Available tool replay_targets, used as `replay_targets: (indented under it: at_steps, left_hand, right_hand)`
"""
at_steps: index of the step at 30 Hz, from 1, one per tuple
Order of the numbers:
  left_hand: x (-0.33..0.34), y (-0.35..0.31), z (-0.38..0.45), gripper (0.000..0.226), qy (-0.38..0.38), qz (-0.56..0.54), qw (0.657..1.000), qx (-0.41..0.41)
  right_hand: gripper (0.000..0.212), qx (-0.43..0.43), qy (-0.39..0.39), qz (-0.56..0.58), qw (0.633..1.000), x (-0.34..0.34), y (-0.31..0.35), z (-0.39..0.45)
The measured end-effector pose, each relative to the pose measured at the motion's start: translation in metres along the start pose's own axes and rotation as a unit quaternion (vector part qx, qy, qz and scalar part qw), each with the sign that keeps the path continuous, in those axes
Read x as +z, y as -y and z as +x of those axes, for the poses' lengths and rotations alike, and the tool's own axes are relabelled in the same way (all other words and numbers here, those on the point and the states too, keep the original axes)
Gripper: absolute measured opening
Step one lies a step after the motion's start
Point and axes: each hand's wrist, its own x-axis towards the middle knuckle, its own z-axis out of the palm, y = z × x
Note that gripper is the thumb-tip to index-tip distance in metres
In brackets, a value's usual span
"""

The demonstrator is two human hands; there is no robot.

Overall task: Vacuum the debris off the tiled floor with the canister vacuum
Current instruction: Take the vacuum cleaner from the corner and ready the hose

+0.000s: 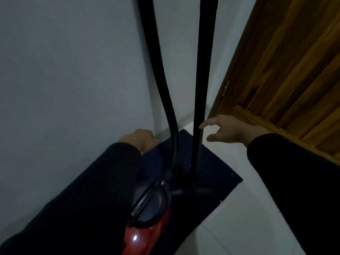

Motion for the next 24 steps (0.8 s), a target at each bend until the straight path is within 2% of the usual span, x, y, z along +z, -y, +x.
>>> replay_targets:
  at_steps: [5, 12, 13, 15, 17, 20, 24]
  left_hand:
    - [0.034, 0.009, 0.025, 0.058, -0.05, -0.193, 0.976, 0.083]
    - [0.043, 0.001, 0.058, 0.06, -0.104, -0.313, 0.932, 0.148]
    - [0.047, -0.001, 0.066, 0.061, -0.111, -0.336, 0.923, 0.15]
    - [0.059, -0.006, 0.08, 0.063, -0.113, -0.369, 0.91, 0.152]
    - [0.073, -0.01, 0.093, 0.065, -0.104, -0.379, 0.907, 0.153]
    - [0.083, -0.017, 0.105, 0.071, -0.082, -0.386, 0.903, 0.169]
    - [0.088, -0.028, 0.115, 0.08, -0.057, -0.434, 0.875, 0.209]
  right_hand:
    - [0.062, -0.02, -0.097, -0.001, 0.995, 0.022, 0.005, 0.016]
    - [0.076, -0.036, -0.209, 0.003, 0.977, 0.031, 0.014, 0.031]
    - [0.077, -0.041, -0.255, 0.001, 0.966, 0.037, 0.017, 0.034]
    - [0.078, -0.06, -0.385, -0.002, 0.921, 0.054, 0.023, 0.04]
    - [0.077, -0.079, -0.471, -0.012, 0.879, 0.073, 0.028, 0.048]
    - [0.078, -0.14, -0.487, -0.069, 0.86, 0.093, 0.021, 0.06]
    - [0.076, -0.162, -0.415, -0.123, 0.887, 0.087, 0.004, 0.063]
